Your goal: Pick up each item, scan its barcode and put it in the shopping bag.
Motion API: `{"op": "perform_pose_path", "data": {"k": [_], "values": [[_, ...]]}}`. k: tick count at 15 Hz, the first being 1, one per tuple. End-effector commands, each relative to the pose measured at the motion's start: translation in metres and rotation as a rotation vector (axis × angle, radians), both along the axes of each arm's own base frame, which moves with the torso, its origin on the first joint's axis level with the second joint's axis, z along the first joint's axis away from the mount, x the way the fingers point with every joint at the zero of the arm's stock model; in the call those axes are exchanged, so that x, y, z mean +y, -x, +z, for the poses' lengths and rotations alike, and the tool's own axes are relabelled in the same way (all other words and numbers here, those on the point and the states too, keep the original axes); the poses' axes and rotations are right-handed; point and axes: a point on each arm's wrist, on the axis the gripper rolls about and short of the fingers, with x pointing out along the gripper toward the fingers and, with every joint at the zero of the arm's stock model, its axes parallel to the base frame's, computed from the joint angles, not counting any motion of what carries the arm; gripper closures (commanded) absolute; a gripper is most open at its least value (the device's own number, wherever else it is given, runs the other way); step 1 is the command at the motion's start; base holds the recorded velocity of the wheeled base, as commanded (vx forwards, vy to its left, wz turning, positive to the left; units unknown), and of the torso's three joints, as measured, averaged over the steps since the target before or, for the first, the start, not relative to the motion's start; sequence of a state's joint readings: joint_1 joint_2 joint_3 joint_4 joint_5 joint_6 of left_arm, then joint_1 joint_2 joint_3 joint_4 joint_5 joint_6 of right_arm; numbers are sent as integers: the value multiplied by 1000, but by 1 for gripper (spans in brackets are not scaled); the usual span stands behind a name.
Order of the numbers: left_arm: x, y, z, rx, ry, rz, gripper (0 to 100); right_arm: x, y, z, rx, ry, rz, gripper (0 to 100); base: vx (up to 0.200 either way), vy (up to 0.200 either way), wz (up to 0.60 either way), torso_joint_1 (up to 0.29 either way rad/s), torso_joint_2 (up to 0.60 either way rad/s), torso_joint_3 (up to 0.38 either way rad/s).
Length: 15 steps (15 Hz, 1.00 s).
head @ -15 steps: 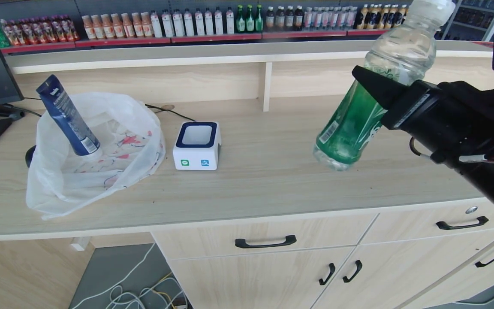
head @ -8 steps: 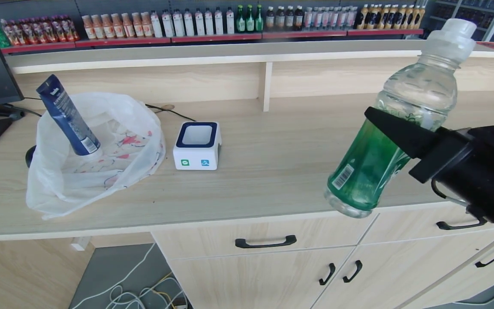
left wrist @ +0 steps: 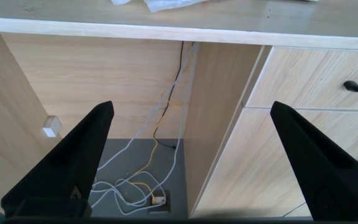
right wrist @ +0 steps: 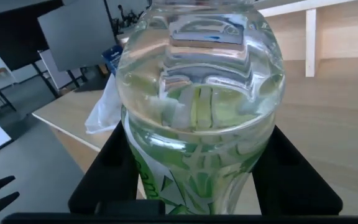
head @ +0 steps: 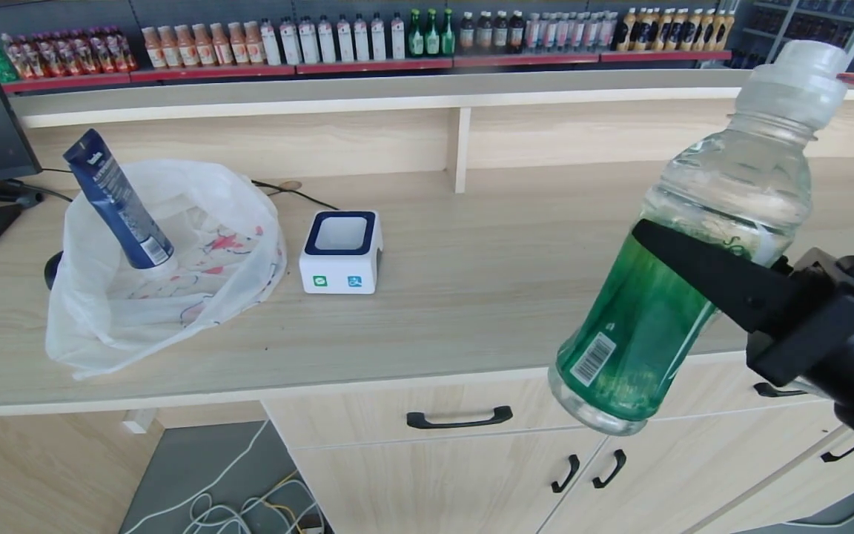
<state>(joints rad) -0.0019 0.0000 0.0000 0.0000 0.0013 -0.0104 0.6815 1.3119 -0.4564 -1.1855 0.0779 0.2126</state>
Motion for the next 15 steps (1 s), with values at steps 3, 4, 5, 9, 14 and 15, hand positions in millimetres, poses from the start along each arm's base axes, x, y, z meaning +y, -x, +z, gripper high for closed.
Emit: {"op": "perform_pose_path", "data": {"k": [3,4,5,9,14,15], "values": [[0,0,0,2,0,-1,0,3,1,-8,34,16,132,100,0,0,0,0,0,0],[0,0,0,0,0,1,0,7,-1,-7,22,33,196,100,0,0,0,0,0,0],[0,0,0,0,0,1,0,10,-4,-5,9,41,242,100,0,0,0,0,0,0],[0,0,0,0,0,1,0,31,-25,14,14,-9,382,100,0,0,0,0,0,0],[0,0,0,0,0,1,0,40,-32,12,43,8,573,100,0,0,0,0,0,0],[0,0,0,2,0,1,0,41,-34,15,52,-19,600,100,0,0,0,0,0,0]]}}
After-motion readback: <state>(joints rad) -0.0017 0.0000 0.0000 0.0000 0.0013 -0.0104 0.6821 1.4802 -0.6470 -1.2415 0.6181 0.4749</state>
